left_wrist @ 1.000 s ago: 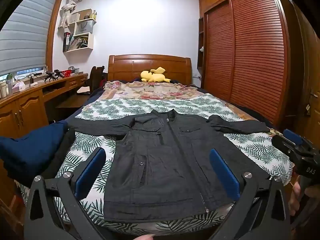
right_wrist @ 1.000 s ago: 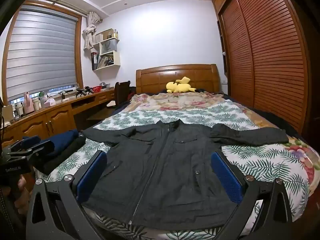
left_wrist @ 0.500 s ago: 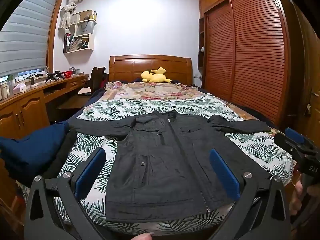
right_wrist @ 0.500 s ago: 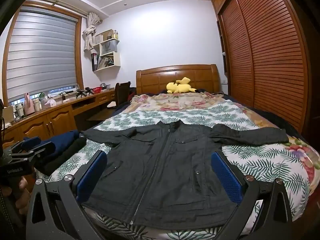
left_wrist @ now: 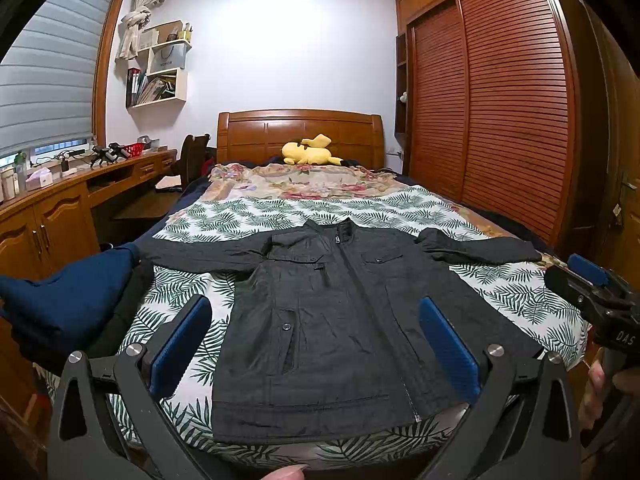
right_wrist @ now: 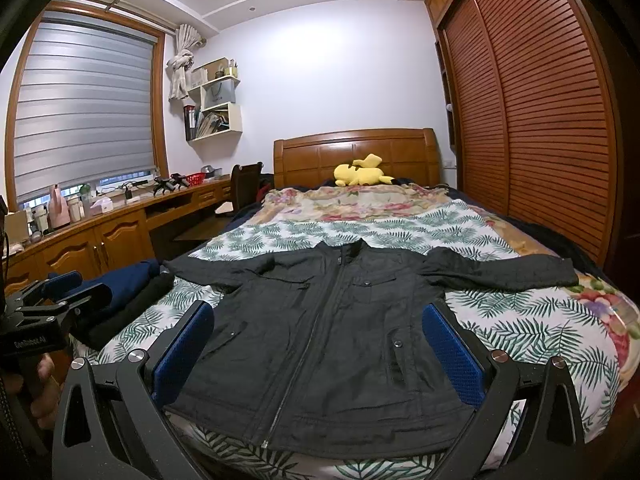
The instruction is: Fold large clothes
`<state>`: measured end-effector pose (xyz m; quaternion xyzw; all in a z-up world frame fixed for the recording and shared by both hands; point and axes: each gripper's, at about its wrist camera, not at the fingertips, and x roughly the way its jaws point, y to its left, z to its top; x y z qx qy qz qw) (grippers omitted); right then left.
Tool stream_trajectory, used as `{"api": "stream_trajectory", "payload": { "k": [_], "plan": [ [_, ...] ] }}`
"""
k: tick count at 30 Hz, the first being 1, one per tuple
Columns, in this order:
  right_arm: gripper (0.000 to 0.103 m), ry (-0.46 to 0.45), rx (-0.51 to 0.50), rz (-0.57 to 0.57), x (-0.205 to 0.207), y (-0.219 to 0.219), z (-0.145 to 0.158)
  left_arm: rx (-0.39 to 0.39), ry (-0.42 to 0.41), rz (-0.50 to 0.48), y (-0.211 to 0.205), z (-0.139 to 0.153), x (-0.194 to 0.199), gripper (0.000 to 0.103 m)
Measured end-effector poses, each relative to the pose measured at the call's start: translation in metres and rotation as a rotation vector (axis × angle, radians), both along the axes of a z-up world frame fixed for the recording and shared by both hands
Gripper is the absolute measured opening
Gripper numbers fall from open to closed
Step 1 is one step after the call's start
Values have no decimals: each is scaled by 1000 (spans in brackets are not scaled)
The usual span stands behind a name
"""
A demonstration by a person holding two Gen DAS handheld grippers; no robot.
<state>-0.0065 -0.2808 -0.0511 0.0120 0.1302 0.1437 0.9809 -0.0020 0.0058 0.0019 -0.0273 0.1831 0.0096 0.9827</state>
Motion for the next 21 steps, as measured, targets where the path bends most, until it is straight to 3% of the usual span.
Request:
{"api": "stream_trajectory", "payload": {
  "k": [21],
  "plan": [
    [103, -6, 4, 3, -1, -1, 0, 30, -36, -12, -9, 9, -15, 103]
  ]
}}
